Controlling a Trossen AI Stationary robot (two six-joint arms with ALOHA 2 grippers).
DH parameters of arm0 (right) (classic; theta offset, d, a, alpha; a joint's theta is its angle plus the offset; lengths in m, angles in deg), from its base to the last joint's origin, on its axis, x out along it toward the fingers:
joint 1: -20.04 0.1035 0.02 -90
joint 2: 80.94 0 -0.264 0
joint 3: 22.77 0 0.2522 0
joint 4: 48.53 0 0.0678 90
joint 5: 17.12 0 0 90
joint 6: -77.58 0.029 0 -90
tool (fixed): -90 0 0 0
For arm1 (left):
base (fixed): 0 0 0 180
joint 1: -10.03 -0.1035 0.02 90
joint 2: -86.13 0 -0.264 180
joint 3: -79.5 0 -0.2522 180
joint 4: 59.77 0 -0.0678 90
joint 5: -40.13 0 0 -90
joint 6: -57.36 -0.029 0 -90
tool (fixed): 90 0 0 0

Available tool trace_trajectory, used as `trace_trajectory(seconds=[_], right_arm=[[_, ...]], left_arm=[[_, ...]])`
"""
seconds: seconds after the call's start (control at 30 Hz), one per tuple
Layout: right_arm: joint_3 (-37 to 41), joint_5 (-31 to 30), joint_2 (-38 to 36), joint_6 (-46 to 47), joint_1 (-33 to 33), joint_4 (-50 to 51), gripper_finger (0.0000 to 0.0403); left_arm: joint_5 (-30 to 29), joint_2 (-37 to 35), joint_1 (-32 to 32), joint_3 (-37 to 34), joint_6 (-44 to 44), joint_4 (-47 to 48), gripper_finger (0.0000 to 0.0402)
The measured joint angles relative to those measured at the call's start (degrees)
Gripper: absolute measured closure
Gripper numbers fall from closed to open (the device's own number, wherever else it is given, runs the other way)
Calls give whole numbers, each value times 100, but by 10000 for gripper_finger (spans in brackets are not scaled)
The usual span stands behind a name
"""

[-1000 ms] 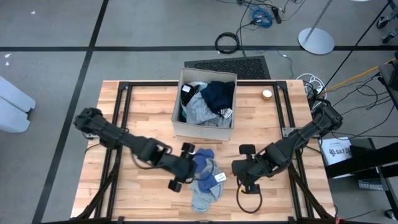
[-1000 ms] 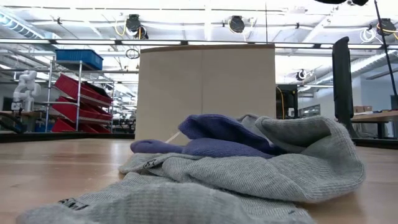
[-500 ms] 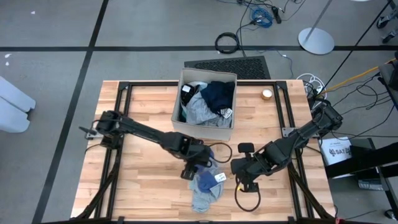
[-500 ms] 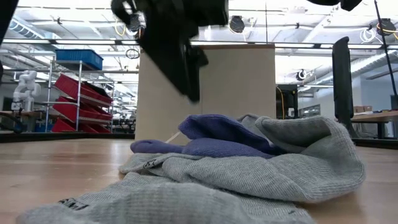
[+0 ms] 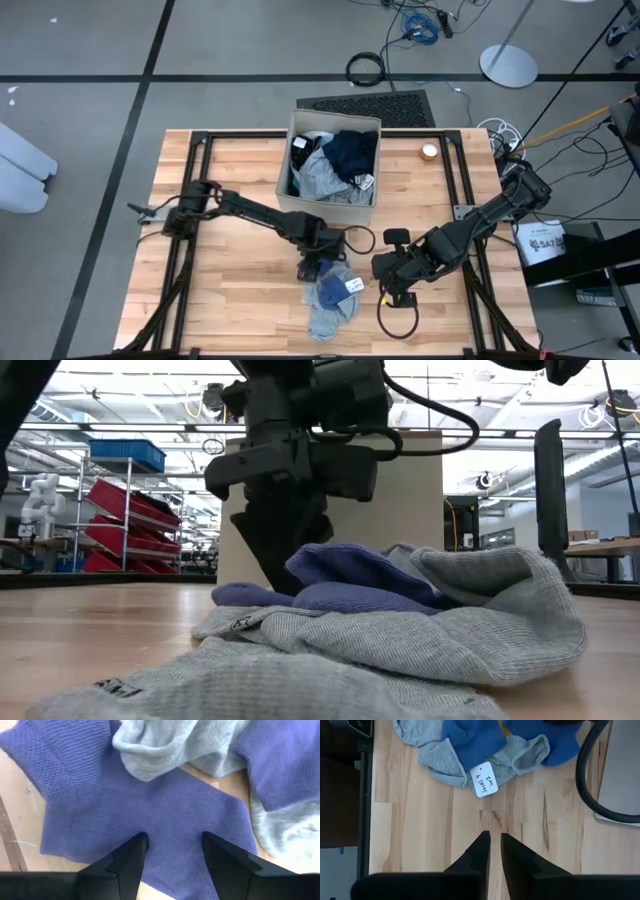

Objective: Sort clothes
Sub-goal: Put the top blue sock into the laundry bin

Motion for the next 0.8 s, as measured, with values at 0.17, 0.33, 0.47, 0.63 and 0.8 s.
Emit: trace_trajectory(seconds=[0.17,0.33,0.47,0.63,0.8], right_arm=[[3,1,0,0,0,-4,369],[4,2,0,-2,0,-4,369],[4,4,0,-2,0,-2,369],[4,7,0,-3,0,20,369],[4,4,0,-3,0,96,369]], left_arm=[[-5,107,-65,4,-45,6,202],[-50,25,-67,-1,-209,98,276],[-54,-85,-86,-19,-189,351,366],[-52,-356,-100,86,170,1068,385],[-91,-882,41,100,544,1415,394]])
